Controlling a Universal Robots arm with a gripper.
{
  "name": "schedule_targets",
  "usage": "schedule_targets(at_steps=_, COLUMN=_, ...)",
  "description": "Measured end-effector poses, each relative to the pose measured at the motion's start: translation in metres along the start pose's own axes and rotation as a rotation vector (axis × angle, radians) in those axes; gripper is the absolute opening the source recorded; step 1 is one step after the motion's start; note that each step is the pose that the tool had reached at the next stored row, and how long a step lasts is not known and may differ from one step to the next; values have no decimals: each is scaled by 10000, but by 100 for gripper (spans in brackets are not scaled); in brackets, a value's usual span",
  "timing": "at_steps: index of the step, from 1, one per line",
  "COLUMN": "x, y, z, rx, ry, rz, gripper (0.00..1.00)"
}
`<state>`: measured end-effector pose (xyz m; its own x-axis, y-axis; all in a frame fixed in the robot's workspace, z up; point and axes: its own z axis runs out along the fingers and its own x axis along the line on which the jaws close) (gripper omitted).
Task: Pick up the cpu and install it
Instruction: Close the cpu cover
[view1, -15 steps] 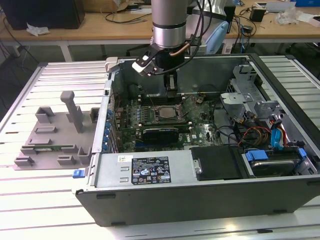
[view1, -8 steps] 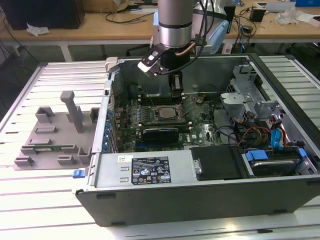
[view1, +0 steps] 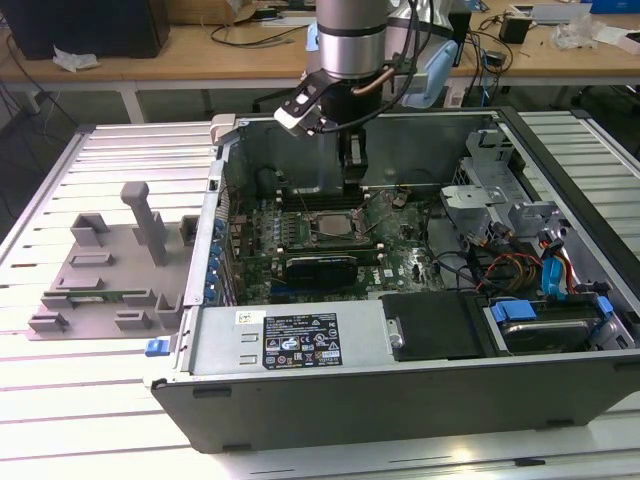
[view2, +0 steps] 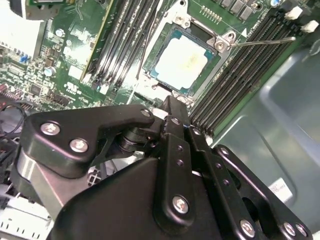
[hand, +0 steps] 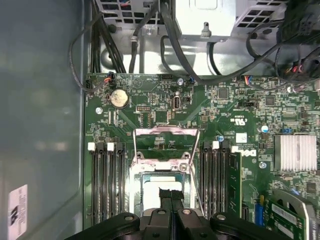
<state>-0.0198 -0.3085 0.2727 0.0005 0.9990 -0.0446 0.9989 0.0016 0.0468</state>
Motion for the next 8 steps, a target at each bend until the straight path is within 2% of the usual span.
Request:
schedule_targets(at_steps=3, x=-4, y=4, z=-86, rx=0, ry=0, rz=0, gripper=11)
schedule_targets(at_steps=8, x=-4, y=4, z=-96, rx=0, ry=1, rz=0, gripper=11)
